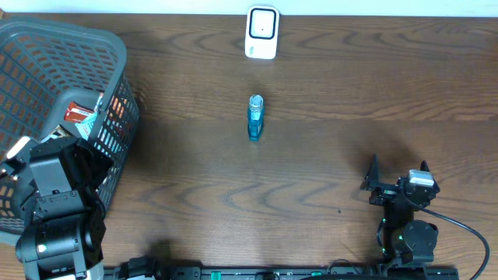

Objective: Scan the item barcode
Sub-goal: 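Move the left gripper back over the basket, then reach into the basket and grasp the yellow snack bag with the left gripper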

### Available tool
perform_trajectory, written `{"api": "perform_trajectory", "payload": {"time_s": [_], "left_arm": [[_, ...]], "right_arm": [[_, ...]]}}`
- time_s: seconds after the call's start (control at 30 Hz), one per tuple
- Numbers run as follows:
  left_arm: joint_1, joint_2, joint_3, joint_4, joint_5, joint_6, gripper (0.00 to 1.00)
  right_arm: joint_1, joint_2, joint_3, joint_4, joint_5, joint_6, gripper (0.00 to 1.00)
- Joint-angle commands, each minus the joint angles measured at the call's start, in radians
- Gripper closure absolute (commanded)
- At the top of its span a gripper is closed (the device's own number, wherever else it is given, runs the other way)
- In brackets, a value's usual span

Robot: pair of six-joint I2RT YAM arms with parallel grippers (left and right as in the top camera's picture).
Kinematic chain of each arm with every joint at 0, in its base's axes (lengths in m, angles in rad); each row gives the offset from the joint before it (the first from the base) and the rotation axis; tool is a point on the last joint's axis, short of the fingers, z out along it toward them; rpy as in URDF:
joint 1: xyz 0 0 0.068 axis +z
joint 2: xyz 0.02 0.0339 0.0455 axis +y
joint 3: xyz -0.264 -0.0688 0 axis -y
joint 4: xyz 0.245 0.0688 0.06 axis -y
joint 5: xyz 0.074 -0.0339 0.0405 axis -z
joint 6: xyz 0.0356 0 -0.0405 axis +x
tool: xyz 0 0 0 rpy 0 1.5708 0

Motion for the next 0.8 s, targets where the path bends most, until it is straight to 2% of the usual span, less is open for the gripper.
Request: {"api": "perform_trajectory", "payload": {"time_s": [0.0, 0.2, 0.47, 0.63, 0.77], "left_arm": [[0.005, -0.001, 0.005, 0.005, 0.012, -0.011, 0.02], [0.005, -0.001, 0.005, 0.052, 0.008, -0.011, 0.02], [0.039, 0.000, 0.021, 0.194, 0.008, 0.000, 0.02], [0.130, 0.027, 0.024, 0.261, -0.007, 0.019, 0.02], [0.243, 0.128, 0.024, 0.262, 0.001, 0.018, 0.02]], "right_arm": [[-0.008, -0.005, -0.001, -0.003, -0.001, -0.008, 0.01], [-0.008, -0.005, -0.001, -0.003, -0.001, -0.008, 0.01], [-0.008, -0.005, -0.001, -0.003, 0.000, -0.008, 0.01], [-0.008, -0.005, -0.001, -0.003, -0.001, -0.008, 0.01], [-0.008, -0.005, -0.001, -0.003, -0.001, -0.008, 0.01]]}}
